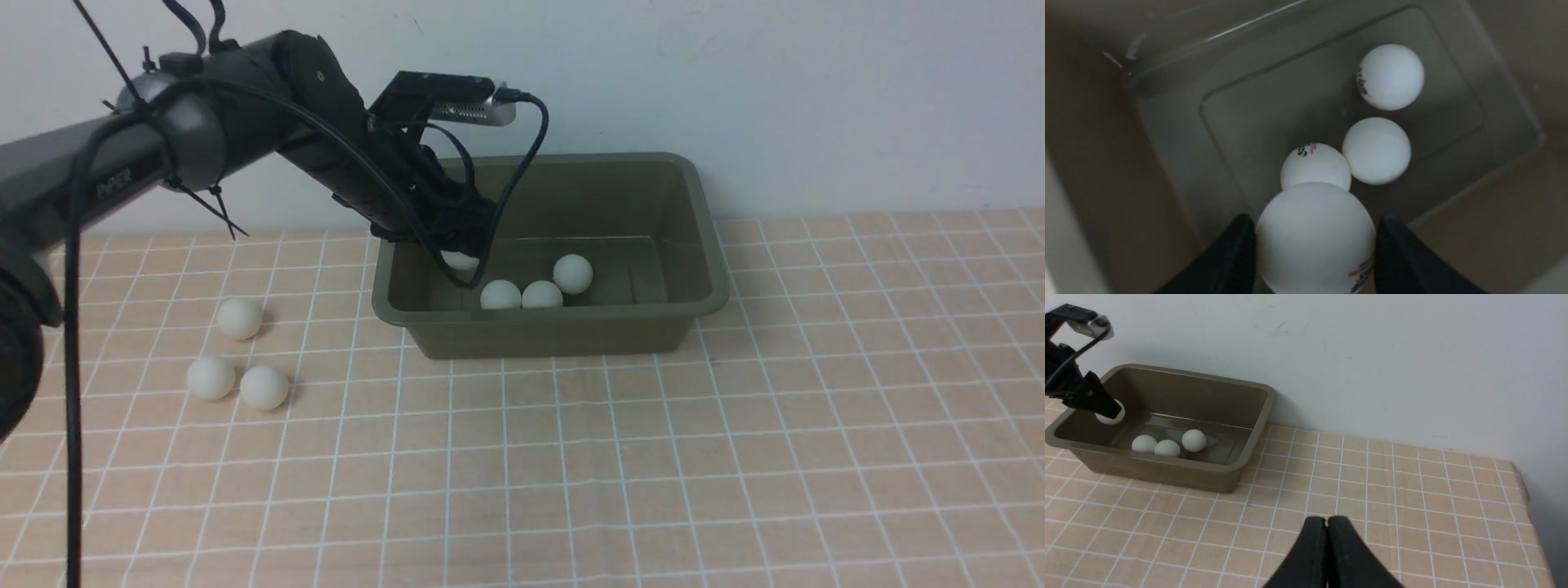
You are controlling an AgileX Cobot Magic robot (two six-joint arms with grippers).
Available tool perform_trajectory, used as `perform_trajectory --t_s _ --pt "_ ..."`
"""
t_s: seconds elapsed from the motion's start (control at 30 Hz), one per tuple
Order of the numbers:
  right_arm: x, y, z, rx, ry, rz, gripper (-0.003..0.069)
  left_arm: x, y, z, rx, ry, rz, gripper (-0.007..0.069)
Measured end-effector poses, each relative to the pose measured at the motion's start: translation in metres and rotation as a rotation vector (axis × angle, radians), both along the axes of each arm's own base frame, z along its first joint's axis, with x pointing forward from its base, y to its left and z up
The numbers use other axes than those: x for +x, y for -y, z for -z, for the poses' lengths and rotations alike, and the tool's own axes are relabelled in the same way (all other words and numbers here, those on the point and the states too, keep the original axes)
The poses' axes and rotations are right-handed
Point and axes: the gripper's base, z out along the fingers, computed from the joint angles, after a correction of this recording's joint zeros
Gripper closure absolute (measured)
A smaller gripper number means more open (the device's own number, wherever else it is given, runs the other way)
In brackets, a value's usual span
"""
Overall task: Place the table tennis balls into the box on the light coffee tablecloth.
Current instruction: 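Drop the ball into the bin, then reach for and grasp a ping pong ball on the table beside the basket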
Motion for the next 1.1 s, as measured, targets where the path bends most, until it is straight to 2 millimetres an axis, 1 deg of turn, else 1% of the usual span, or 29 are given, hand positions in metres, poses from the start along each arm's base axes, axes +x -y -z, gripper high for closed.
perform_trajectory --t_s 0.07,0.17,0.37,0.47,0.53,0.6,0.63,0.67,0.73,0.77,0.8,0.83,0.87,0.9,0.93,0.97,1.03,1.1 --pt "0.0 0.0 0.001 0.002 -0.008 -0.002 0.0677 0.005 0.002 0.009 0.004 -0.018 0.004 0.0326" --pt "-0.001 -0.001 0.002 0.007 -0.022 -0.008 0.0677 0.009 0.003 0.016 0.006 -0.028 0.006 0.0311" --pt "-0.001 -0.001 0.002 0.011 -0.024 -0.011 0.0677 0.01 0.004 0.013 0.006 -0.02 0.009 0.0248" --pt "-0.001 -0.001 0.002 0.011 -0.024 -0.011 0.0677 0.007 0.003 0.006 0.005 -0.016 0.014 0.0241" --pt "-0.001 -0.001 0.002 0.011 -0.024 -0.011 0.0677 0.003 0.002 -0.006 0.014 -0.005 0.025 0.0241" --pt "-0.001 -0.001 0.002 0.011 -0.024 -0.011 0.0677 -0.004 -0.002 -0.026 0.048 0.032 0.042 0.0241" --pt "-0.001 -0.001 0.002 0.011 -0.024 -0.011 0.0677 -0.004 -0.003 -0.028 0.053 0.036 0.043 0.0241" --pt "-0.001 -0.001 0.002 0.011 -0.024 -0.011 0.0677 -0.012 -0.01 -0.048 0.106 0.076 0.052 0.0241" --pt "-0.001 -0.001 0.002 0.011 -0.025 -0.012 0.0677 -0.019 -0.021 -0.066 0.162 0.096 0.039 0.0241" --pt "-0.001 -0.001 0.002 0.011 -0.027 -0.012 0.0677 -0.023 -0.03 -0.076 0.196 0.1 0.016 0.0241" --pt "-0.001 -0.001 0.002 0.011 -0.027 -0.012 0.0677 -0.025 -0.034 -0.079 0.209 0.1 0.004 0.0241" --pt "-0.001 -0.001 0.002 0.011 -0.03 -0.012 0.0677 -0.028 -0.05 -0.089 0.257 0.092 -0.051 0.0241" --pt "-0.001 -0.001 0.003 0.011 -0.031 -0.012 0.0677 -0.03 -0.069 -0.093 0.302 0.073 -0.116 0.0241" --pt "-0.001 -0.001 0.003 0.011 -0.031 -0.012 0.0677 -0.03 -0.077 -0.093 0.317 0.06 -0.144 0.0241" --pt "-0.001 -0.001 0.003 0.011 -0.031 -0.012 0.0677 -0.029 -0.092 -0.091 0.335 0.029 -0.199 0.0241" --pt "-0.001 -0.001 0.003 0.011 -0.031 -0.012 0.0677 -0.028 -0.103 -0.088 0.342 -0.004 -0.237 0.0241" --pt "-0.001 -0.001 0.003 0.011 -0.033 -0.012 0.0677 -0.025 -0.12 -0.079 0.344 -0.056 -0.286 0.0241" --pt "-0.001 -0.001 0.003 0.011 -0.034 -0.012 0.0677 -0.021 -0.128 -0.067 0.34 -0.098 -0.311 0.0241"
